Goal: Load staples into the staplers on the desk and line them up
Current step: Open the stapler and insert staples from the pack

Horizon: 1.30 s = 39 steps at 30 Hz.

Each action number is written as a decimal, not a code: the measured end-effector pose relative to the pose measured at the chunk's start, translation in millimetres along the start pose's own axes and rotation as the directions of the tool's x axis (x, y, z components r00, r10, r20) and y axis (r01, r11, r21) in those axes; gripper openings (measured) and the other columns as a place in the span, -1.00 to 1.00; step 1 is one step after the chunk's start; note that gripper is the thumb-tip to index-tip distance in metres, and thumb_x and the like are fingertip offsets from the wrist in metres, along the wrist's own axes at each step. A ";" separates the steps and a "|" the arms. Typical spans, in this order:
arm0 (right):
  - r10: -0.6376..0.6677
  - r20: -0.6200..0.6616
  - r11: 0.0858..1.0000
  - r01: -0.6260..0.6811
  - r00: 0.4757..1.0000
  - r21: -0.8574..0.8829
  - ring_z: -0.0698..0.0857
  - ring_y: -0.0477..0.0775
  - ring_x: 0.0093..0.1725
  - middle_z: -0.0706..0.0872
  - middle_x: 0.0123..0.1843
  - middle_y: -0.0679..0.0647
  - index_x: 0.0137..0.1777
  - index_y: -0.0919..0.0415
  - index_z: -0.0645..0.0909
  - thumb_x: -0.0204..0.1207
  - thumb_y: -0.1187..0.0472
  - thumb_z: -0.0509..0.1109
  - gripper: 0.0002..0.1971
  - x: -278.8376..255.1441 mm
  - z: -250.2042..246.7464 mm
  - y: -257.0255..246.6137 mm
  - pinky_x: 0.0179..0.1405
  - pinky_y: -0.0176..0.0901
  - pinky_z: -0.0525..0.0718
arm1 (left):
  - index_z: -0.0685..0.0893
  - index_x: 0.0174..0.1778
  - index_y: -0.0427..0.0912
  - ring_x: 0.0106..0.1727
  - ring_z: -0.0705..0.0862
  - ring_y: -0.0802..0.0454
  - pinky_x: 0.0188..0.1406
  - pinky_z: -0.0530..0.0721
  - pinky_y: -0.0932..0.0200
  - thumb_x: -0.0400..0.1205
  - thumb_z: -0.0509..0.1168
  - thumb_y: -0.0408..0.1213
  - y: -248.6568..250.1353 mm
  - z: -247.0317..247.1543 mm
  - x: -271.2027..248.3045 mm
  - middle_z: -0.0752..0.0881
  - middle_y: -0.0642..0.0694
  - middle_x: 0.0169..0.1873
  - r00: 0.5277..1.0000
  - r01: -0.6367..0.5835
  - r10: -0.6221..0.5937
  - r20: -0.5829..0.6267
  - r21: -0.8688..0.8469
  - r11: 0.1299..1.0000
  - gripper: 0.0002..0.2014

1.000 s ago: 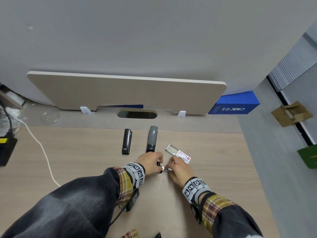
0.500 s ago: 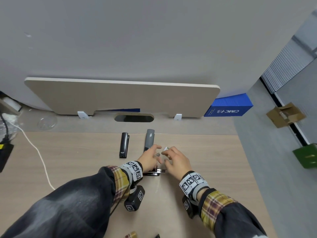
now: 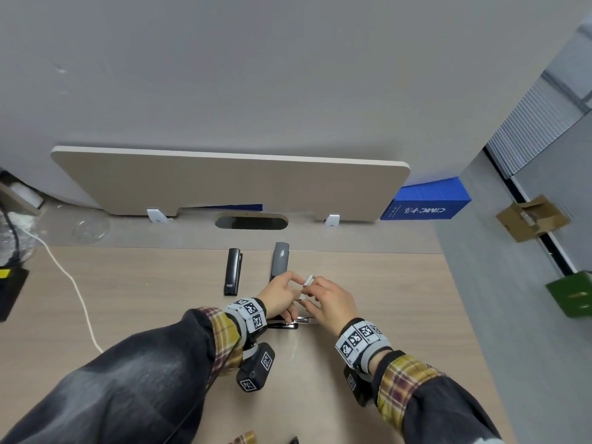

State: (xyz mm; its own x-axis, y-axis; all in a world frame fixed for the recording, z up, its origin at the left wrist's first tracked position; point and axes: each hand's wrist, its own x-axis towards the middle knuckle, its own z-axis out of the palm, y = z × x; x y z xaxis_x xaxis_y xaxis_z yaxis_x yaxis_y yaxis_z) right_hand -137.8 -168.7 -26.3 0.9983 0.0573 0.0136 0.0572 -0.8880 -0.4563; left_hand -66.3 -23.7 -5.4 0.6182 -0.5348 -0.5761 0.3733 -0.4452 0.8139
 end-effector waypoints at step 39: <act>0.123 0.219 0.984 -0.091 0.968 -0.151 0.56 0.10 0.17 0.61 0.10 0.00 0.11 0.04 0.61 0.50 0.09 0.31 -0.79 -16.2 50.1 21.7 -0.08 -0.04 0.56 | 0.72 -0.08 -0.06 -0.04 0.71 -0.01 -0.02 0.68 0.14 0.35 0.31 -0.39 -30.4 -27.4 -5.9 0.76 -0.04 -0.09 0.998 -0.038 0.065 -0.021 0.618 0.785 -0.74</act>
State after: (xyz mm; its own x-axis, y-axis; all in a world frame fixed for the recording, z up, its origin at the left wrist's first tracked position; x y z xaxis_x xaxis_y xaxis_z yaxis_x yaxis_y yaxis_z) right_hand -153.5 -166.1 -81.0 0.9703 0.0456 -0.2377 -0.0329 -0.9481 -0.3161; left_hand -62.3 12.7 -24.6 0.6557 -0.5472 -0.5201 -0.1579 -0.7731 0.6143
